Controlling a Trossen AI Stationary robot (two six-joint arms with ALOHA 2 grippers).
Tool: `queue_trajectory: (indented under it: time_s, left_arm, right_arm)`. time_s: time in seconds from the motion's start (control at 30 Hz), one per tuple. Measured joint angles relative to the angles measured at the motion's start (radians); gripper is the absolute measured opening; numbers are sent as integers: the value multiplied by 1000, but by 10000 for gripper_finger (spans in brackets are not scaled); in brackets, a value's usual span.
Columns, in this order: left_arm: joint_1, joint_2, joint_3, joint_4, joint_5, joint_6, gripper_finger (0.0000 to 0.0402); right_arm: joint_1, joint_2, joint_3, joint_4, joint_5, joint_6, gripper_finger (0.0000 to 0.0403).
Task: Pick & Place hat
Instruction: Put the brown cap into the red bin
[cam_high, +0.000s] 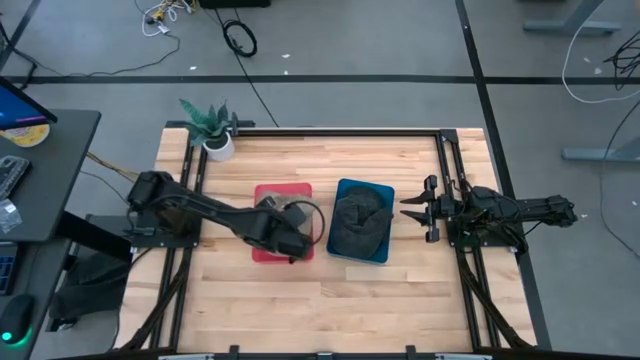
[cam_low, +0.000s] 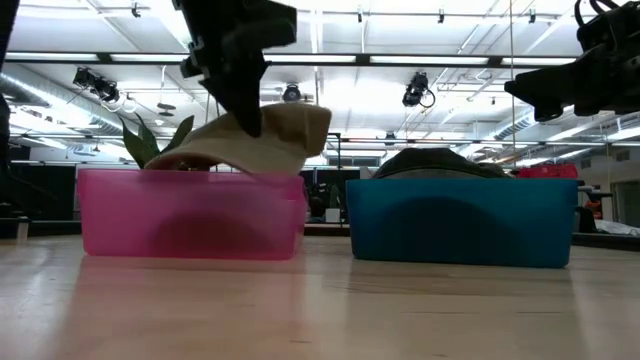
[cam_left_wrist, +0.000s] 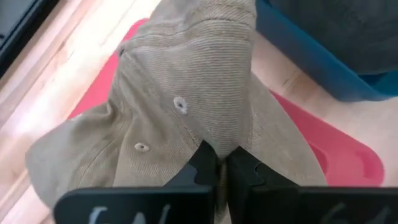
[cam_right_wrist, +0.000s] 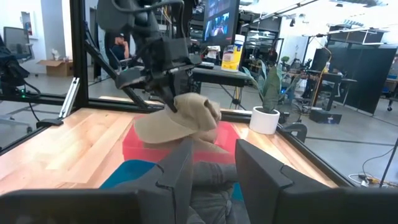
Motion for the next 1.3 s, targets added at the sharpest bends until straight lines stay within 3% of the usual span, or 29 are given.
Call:
queue_trajectory:
  time_s: [0.2,0.37,0.77,0.97,1.3]
  left_arm:
    - [-7,30,-6,5,33,-49,10]
    - [-13,37,-82,30,44,-97,11]
    - [35,25,-346,337,135,-78,19]
    - [45,23,-340,330,154,-25,41]
    - [47,25,-201,212,193,64,114]
  right_arm:
    - [0,0,0,0,0,0,123]
    - [0,0,0,0,0,0,123]
    - [0,0,0,6,0,0,123]
    - [0,0,0,6,0,0,123]
    - [0,0,0,7,0,0,123]
